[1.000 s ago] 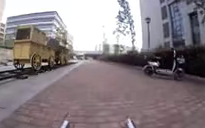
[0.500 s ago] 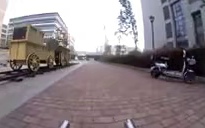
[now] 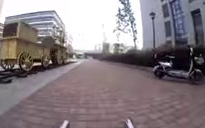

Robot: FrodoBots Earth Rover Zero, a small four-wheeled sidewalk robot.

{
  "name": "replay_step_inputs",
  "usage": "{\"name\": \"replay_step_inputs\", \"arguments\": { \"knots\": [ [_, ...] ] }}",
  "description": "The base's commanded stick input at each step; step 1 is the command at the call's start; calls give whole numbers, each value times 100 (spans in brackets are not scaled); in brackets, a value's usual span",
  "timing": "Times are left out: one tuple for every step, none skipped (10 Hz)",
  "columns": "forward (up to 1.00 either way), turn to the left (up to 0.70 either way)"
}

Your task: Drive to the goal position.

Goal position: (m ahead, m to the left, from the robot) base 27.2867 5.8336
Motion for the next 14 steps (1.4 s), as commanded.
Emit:
{"name": "replay_step_inputs", "arguments": {
  "knots": [
    [70,-14],
    [70,-14],
    [70,-14],
    [70,-14],
    [70,-14],
    [70,-14],
    [70,-14],
    [70,-14],
    [70,-14],
    [70,-14],
    [70,-14],
    [70,-14],
    [70,-14],
    [70,-14]
  ]
}}
